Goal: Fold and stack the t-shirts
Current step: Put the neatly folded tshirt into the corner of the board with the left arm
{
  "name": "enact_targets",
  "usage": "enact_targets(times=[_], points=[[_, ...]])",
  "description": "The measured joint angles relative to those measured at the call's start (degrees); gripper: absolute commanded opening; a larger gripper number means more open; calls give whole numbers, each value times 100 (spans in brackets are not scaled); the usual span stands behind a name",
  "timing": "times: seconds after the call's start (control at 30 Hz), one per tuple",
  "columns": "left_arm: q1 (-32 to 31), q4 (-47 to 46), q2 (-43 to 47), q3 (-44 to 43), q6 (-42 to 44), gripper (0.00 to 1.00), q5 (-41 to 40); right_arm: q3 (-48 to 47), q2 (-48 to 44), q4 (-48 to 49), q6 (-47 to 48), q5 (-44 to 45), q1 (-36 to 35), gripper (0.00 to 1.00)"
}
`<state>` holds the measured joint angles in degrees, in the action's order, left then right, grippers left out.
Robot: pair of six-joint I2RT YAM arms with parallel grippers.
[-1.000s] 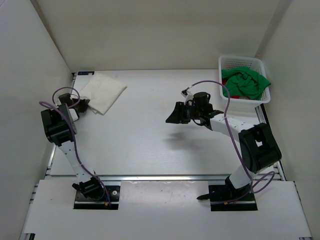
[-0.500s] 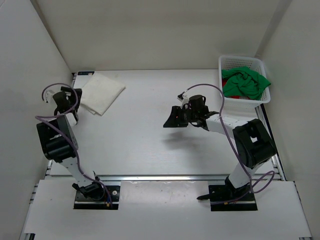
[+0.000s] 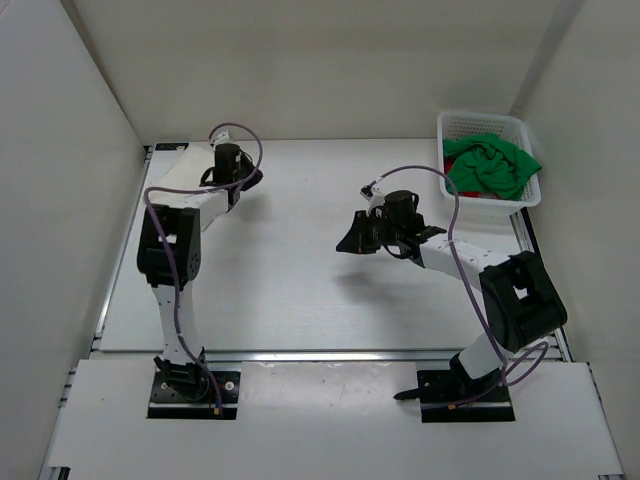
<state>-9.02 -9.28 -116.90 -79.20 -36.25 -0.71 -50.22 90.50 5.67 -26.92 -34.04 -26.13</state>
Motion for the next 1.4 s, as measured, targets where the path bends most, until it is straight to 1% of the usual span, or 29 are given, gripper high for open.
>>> enact_targets(times=[0.1, 0.17, 0.33, 0.53, 0.6, 0.7, 0.73, 0.77, 0.83, 0.93, 1.03, 1.1, 1.2, 1.27, 1.33, 1.4], points=[[90, 730, -1023, -896, -55, 16, 247, 37, -11, 57, -7, -4, 66, 0], [212, 914, -1464, -1169, -205, 18, 476, 72, -11, 66, -11, -7, 94, 0], [616, 1368, -1696, -1711, -457, 20, 837, 111, -11, 83, -37, -39, 195, 0], [1130, 2041, -2341, -2929, -516, 23, 1110, 120, -11, 131, -107, -120, 387, 0], [1305, 2315, -2544, -3377, -511, 25, 1161, 120, -9, 136, -140, -149, 426, 0], [1502, 2625, -2940, -4223, -463, 34, 1226, 120, -7, 127, -155, -151, 476, 0], [1567, 2623, -2983, -4328, -457, 35, 1263, 120, -7, 125, -160, -153, 483, 0], [1624, 2625, -2970, -4332, -452, 39, 1305, 120, -7, 125, -160, -151, 487, 0], [1676, 2616, -2898, -4286, -420, 43, 1392, 107, -7, 122, -179, -138, 498, 2], [1572, 2640, -2752, -4186, -313, 42, 1493, -37, -4, 4, -173, -70, 507, 3], [1215, 2616, -2393, -3829, -157, 37, 1486, -597, 90, -341, -70, 116, 557, 5], [815, 2568, -2011, -3467, -74, 37, 1464, -1145, 142, -680, 39, 282, 695, 6], [66, 2356, -1311, -2872, 11, 38, 1467, -2044, 157, -1062, 221, 682, 1158, 8], [-496, 1991, -636, -2164, 37, 40, 1488, -2575, 170, -1193, 319, 1038, 1617, 7], [-1078, 1556, 129, -1279, 22, 42, 1563, -3091, 267, -1381, 376, 1283, 2181, 9], [-1561, 916, 824, -341, -22, 44, 1626, -3571, 501, -1598, 472, 1523, 2761, 11]])
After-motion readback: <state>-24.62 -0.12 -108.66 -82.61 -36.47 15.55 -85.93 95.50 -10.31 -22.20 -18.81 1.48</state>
